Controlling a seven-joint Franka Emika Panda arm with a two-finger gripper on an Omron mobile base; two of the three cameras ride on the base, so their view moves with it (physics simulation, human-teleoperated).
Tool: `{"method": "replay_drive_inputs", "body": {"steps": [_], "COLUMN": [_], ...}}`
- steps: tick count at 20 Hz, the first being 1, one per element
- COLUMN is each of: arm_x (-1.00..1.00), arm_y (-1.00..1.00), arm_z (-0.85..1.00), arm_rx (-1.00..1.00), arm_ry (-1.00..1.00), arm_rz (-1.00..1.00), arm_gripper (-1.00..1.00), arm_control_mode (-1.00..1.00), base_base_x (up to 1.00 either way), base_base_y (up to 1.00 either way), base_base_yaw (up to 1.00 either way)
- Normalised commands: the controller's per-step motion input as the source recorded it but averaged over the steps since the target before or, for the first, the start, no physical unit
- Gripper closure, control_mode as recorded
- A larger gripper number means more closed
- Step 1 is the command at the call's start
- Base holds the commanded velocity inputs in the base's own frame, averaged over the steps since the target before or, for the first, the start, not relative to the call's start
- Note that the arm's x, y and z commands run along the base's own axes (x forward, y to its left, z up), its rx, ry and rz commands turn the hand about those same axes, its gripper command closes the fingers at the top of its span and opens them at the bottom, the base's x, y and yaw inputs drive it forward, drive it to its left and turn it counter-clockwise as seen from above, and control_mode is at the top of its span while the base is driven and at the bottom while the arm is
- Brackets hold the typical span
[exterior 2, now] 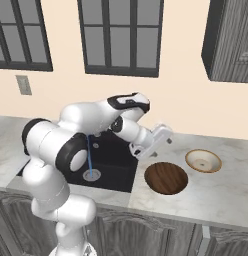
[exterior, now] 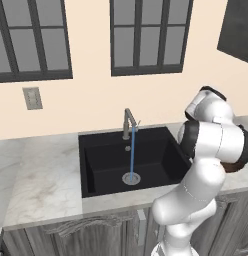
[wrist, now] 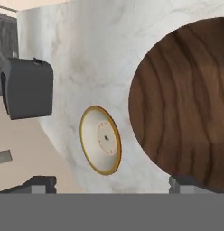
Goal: Rinse each bowl for a few seconds and place them down in the sink or on the counter.
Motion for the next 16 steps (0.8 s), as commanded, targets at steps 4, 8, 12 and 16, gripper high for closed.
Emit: {"method": "replay_drive_inputs", "body": {"steps": [4, 8, 12, 16], "arm_x": [0.1, 0.1, 0.13, 0.17], "arm_y": [-0.31, -0.31, -0.28, -0.22], "arm_z": [0.0, 0.0, 0.0, 0.0], "arm_rx": [0.04, 0.04, 0.03, 0.03], "arm_ry": [0.18, 0.18, 0.16, 0.09], "arm_rz": [-0.02, 0.0, 0.0, 0.0], "arm_gripper": [-1.0, -1.0, -1.0, -1.0], "arm_control_mode": [-1.0, -1.0, -1.0, -1.0], "base_base_x": [0.0, 0.0, 0.0, 0.0], "base_base_y": [0.0, 0.0, 0.0, 0.0], "base_base_yaw": [0.0, 0.0, 0.0, 0.0]}}
